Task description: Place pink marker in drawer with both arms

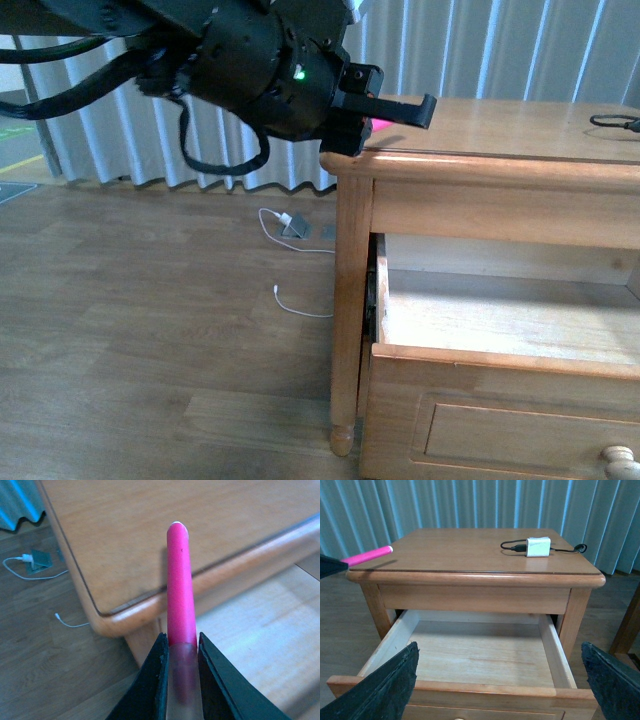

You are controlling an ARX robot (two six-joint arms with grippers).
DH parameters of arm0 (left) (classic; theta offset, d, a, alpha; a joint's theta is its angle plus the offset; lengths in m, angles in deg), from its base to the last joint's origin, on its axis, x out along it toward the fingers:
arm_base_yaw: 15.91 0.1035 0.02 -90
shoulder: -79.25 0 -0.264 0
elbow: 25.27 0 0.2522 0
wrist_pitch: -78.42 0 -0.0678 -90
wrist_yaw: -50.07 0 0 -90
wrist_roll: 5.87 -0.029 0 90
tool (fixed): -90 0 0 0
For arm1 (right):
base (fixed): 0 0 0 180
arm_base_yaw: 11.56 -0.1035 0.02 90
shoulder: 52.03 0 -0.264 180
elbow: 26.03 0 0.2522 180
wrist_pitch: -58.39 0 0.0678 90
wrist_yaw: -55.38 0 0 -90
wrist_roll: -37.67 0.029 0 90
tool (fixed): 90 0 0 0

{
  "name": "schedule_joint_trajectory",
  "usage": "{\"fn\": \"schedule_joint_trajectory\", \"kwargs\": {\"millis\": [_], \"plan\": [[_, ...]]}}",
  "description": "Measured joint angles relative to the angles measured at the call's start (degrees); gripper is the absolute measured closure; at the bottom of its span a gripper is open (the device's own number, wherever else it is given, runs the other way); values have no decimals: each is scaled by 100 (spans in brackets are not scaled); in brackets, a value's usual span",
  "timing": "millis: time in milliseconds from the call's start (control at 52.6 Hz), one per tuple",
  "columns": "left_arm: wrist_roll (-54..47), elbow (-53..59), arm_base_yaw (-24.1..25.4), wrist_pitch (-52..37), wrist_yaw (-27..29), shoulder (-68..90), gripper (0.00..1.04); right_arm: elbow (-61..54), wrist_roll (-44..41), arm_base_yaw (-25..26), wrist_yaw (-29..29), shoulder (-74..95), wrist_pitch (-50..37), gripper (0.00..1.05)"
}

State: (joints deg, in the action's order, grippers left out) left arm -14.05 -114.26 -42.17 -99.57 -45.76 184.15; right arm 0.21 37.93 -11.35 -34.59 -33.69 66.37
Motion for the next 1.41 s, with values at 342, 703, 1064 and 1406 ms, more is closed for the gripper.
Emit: {"fn": "schedule_joint_trajectory", "kwargs": {"millis": [342,703,1064,1406], "plan": [[-632,931,-289,120,-695,-332,91,0,0,0,0,0,0,8],[-649,-184,-811,208,-151,1108,91,0,0,0,0,0,0,8],[-490,-1128,-1071,509,74,2107,91,0,0,0,0,0,0,8],[-442,-1311,-1163,533,210,2367,67,0,0,0,0,0,0,8]]}}
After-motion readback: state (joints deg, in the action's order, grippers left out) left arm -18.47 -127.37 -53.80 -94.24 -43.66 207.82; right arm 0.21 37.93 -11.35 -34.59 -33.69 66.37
